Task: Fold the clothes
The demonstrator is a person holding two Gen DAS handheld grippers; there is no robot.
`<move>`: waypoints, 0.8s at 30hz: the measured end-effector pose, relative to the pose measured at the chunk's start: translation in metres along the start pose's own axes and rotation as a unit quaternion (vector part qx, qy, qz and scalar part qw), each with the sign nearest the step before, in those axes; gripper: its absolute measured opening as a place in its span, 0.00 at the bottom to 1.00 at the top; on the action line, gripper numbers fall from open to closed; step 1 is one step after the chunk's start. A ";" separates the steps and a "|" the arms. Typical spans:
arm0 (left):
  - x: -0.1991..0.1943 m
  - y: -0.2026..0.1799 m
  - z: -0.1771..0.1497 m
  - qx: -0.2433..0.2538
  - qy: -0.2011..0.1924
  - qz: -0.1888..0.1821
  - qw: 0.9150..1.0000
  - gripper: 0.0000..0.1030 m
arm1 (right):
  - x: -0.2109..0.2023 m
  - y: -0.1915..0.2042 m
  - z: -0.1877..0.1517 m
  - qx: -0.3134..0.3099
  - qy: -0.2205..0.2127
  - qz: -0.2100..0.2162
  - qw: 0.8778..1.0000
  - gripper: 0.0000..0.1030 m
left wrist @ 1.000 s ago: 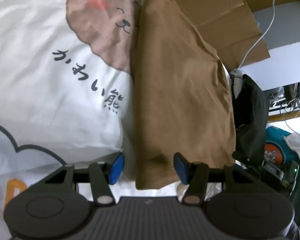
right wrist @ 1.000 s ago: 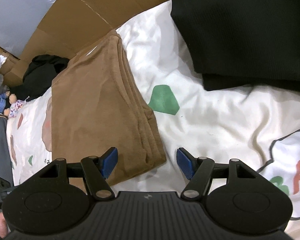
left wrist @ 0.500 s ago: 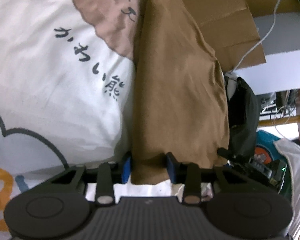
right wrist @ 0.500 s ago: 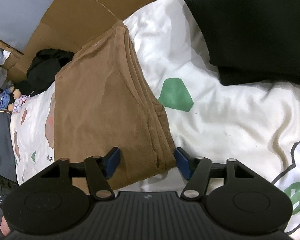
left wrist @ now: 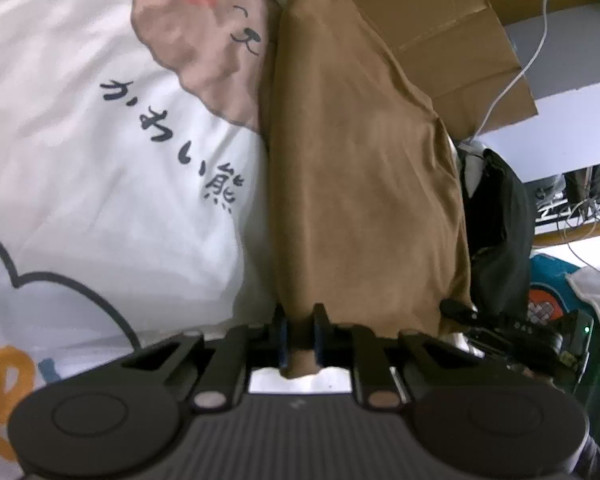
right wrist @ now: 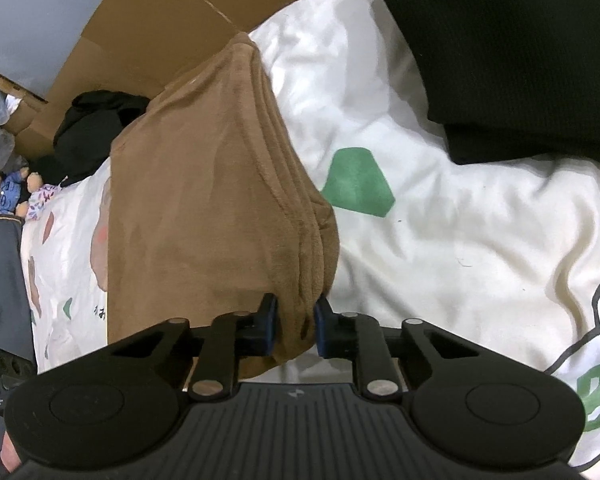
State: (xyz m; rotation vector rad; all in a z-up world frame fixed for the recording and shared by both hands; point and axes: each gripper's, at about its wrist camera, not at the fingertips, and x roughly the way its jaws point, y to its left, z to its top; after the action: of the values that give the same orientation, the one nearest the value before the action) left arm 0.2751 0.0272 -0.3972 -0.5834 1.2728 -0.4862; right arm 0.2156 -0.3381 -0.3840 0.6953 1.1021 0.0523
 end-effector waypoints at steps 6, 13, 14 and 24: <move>-0.014 -0.013 0.008 0.018 0.005 0.015 1.000 0.08 | -0.007 0.004 0.003 0.006 0.006 0.002 1.000 0.17; -0.032 -0.023 0.017 0.032 0.010 0.033 0.999 0.07 | -0.014 0.015 0.000 0.010 0.010 0.003 1.000 0.17; -0.037 -0.024 0.018 0.034 0.008 0.035 0.999 0.07 | -0.015 0.017 -0.002 0.012 0.010 0.005 1.000 0.17; -0.074 -0.022 0.016 0.044 -0.005 0.043 0.998 0.07 | -0.021 0.035 -0.023 0.013 0.022 0.011 1.000 0.17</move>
State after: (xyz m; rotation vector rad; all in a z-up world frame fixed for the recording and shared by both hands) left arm 0.2730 0.0599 -0.3256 -0.4556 1.2560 -0.4645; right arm 0.1972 -0.3068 -0.3543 0.7325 1.1388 0.0717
